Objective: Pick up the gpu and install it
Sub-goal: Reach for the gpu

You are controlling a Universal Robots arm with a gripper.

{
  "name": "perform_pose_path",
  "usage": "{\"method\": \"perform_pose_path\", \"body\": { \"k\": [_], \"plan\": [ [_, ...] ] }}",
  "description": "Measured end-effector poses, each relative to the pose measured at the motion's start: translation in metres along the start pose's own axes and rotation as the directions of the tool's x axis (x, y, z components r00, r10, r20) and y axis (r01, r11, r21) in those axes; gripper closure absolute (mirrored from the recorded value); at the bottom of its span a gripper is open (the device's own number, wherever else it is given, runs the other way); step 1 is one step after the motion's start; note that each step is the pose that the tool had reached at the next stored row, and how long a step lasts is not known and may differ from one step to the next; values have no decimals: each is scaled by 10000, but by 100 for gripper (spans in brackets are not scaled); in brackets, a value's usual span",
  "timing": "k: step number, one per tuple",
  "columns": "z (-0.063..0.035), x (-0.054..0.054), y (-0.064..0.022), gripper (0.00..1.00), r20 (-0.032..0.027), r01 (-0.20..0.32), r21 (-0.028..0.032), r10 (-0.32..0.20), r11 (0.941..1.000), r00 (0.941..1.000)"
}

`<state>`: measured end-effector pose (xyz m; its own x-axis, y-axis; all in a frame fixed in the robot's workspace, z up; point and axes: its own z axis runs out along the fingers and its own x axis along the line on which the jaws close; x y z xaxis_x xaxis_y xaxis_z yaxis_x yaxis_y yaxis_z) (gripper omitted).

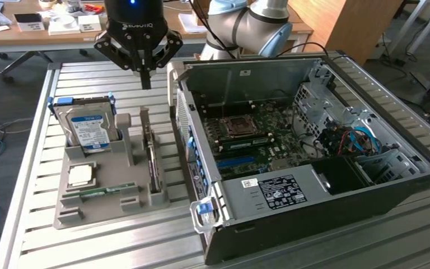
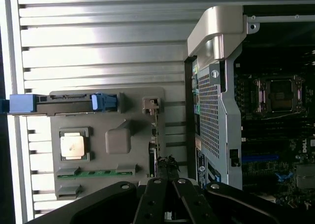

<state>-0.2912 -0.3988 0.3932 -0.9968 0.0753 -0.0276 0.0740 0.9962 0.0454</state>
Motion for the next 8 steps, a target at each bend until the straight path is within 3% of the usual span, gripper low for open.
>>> {"method": "perform_pose_path", "body": {
  "k": [8],
  "plan": [
    [-1, 29, -2, 89, 0, 0, -1, 0, 10000, 10000]
  ]
}}
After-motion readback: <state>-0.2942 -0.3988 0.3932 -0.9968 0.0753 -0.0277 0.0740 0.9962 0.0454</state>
